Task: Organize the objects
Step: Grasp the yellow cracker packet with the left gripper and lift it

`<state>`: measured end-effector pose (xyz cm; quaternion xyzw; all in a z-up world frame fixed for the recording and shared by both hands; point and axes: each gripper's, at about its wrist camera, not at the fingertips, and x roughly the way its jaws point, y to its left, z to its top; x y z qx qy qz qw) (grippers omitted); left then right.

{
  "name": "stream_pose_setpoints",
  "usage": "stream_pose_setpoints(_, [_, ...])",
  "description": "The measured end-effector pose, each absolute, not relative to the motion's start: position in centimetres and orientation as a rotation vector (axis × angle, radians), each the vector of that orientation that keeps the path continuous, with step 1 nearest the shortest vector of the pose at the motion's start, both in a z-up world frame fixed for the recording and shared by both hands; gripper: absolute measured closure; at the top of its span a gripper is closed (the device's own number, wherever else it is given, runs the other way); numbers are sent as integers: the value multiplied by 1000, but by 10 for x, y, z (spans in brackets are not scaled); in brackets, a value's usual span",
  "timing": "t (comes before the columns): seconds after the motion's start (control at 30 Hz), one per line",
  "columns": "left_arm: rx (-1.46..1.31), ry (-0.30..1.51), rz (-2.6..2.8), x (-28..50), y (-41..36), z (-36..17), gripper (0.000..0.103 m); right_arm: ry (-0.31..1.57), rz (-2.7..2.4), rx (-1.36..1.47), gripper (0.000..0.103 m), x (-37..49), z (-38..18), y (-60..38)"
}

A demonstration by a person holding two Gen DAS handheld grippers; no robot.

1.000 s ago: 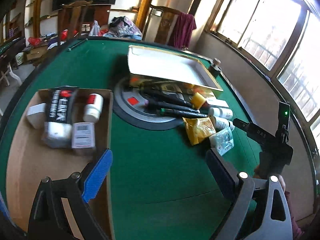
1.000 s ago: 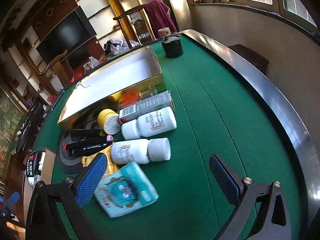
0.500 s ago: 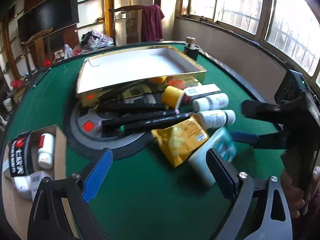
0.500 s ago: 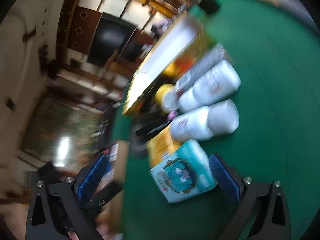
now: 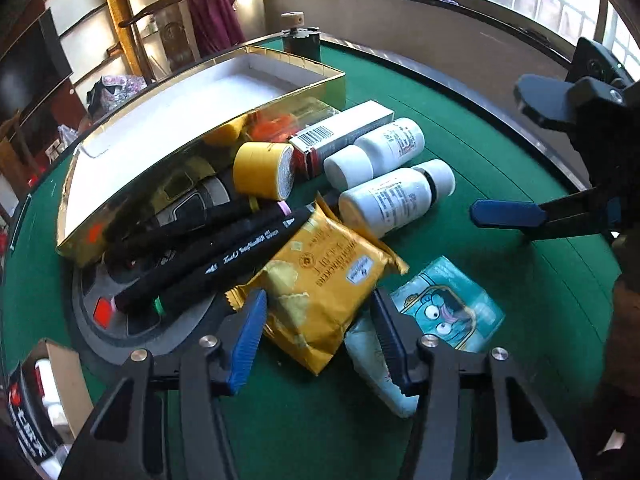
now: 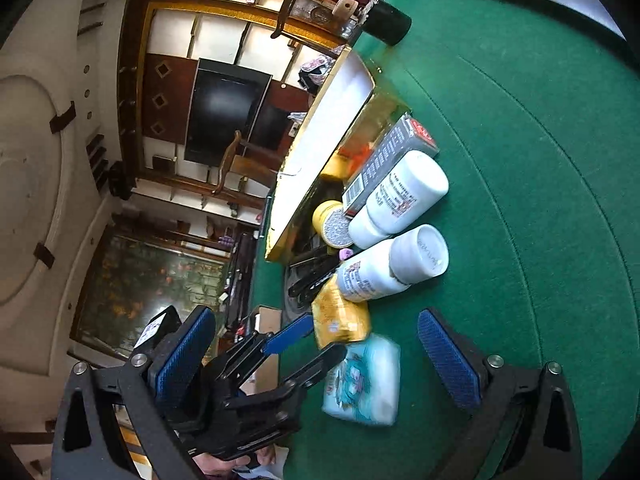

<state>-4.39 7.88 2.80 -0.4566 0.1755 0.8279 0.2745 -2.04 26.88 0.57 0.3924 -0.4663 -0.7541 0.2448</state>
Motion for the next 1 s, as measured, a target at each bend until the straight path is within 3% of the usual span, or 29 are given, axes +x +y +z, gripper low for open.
stream_pose_setpoints(0.13, [-1257, 420, 2205, -47, 76, 26, 51, -1260, -2070, 1079, 0, -17, 8, 268])
stream_pose_setpoints(0.23, [-1275, 393, 2167, -41, 75, 27, 60, -1256, -2074, 1081, 0, -18, 8, 268])
stream_pose_setpoints(0.3, [-1262, 403, 2182, -37, 73, 33, 60, -1254, -2079, 1084, 0, -18, 8, 269])
stream_pose_setpoints(0.33, [-1244, 413, 2206, -36, 71, 37, 59, -1253, -2081, 1085, 0, -20, 9, 267])
stream_pose_setpoints(0.47, [-1145, 569, 2256, -34, 76, 43, 37, -1249, -2083, 1088, 0, -23, 3, 272])
stream_pose_setpoints(0.63, [-1112, 711, 2158, -37, 93, 34, 37, -1237, -2099, 1097, 0, -25, 3, 270])
stream_pose_setpoints(0.8, [-1160, 650, 2128, -55, 109, 23, 34, -1217, -2111, 1106, 0, -27, 3, 269])
stream_pose_setpoints(0.83, [-1174, 642, 2135, -54, 110, 21, 36, -1213, -2113, 1108, 0, -27, 3, 269])
stream_pose_setpoints(0.87, [-1171, 625, 2146, -53, 110, 21, 48, -1209, -2114, 1109, 0, -27, 3, 269])
stream_pose_setpoints(0.93, [-1196, 581, 2129, -46, 107, 21, 56, -1206, -2115, 1111, 0, -27, 3, 268])
stream_pose_setpoints(1.0, [-1220, 528, 2121, -37, 100, 22, 57, -1197, -2118, 1117, 0, -28, 3, 268])
